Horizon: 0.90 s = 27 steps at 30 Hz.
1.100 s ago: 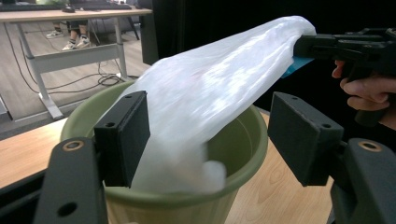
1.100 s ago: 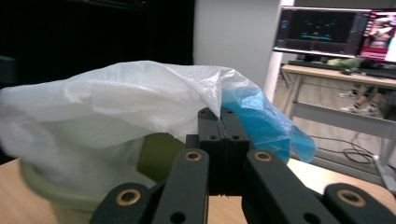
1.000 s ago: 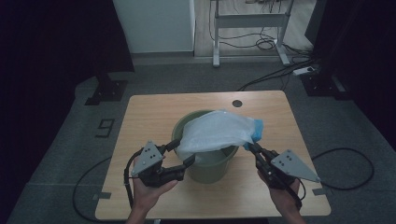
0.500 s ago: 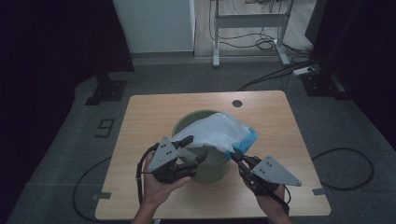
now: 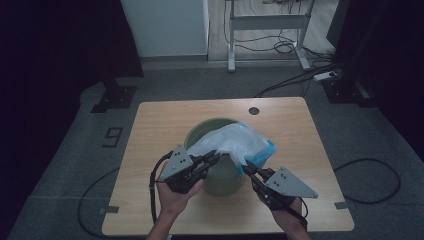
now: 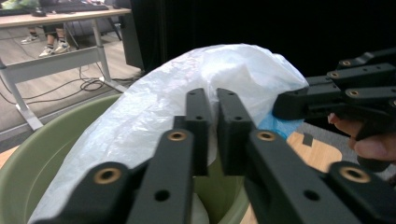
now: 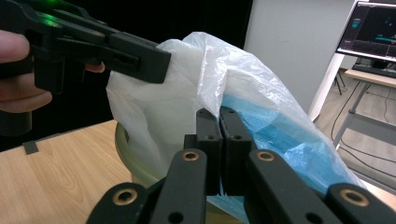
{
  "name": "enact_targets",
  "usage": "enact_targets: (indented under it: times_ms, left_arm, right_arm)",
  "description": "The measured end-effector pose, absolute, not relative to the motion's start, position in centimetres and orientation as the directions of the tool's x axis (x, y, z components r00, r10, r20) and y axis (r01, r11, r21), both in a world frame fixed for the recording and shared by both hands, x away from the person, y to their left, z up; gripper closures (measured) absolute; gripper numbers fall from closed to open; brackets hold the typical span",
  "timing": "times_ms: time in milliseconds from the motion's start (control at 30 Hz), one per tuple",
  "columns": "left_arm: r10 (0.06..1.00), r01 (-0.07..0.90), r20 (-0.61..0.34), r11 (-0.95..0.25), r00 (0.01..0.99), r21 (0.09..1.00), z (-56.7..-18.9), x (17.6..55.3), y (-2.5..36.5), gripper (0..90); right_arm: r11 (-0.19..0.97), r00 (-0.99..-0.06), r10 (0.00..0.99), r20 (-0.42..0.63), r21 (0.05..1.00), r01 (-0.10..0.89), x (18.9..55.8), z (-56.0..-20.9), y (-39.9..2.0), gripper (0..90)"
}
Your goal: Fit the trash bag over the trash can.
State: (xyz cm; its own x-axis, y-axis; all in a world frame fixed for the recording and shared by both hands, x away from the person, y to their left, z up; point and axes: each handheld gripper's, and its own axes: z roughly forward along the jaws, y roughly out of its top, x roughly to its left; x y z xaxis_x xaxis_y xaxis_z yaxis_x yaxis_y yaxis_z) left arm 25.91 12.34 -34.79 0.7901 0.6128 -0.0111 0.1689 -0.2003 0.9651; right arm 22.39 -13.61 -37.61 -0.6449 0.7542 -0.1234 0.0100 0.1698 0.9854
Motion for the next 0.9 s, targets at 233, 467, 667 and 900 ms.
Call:
enact_targets:
  times_ms: [233, 467, 667, 900]
  left_arm:
    - [0.65, 0.201, -0.06, -0.145, 0.757, 0.969, -35.3, 26.3, 13.3, 90.0]
    - [0.673, 0.246, -0.127, -0.084, 0.729, 0.965, -35.8, 26.8, 14.4, 90.0]
    - [0.673, 0.259, -0.148, -0.066, 0.725, 0.964, -36.0, 26.9, 14.5, 90.0]
    - [0.664, 0.266, -0.16, -0.061, 0.73, 0.962, -36.0, 27.0, 14.6, 90.0]
  right_arm:
    - [0.117, -0.653, 0.754, -0.074, 0.993, 0.023, 21.8, -38.3, -14.3, 57.3]
    - [0.073, -0.638, 0.77, -0.024, 0.996, 0.05, 20.0, -40.7, -15.8, 41.7]
    - [0.082, -0.623, 0.783, -0.003, 0.992, 0.098, 20.3, -42.6, -16.2, 40.4]
    - [0.085, -0.6, 0.8, -0.005, 0.991, 0.104, 21.7, -42.4, -16.1, 40.1]
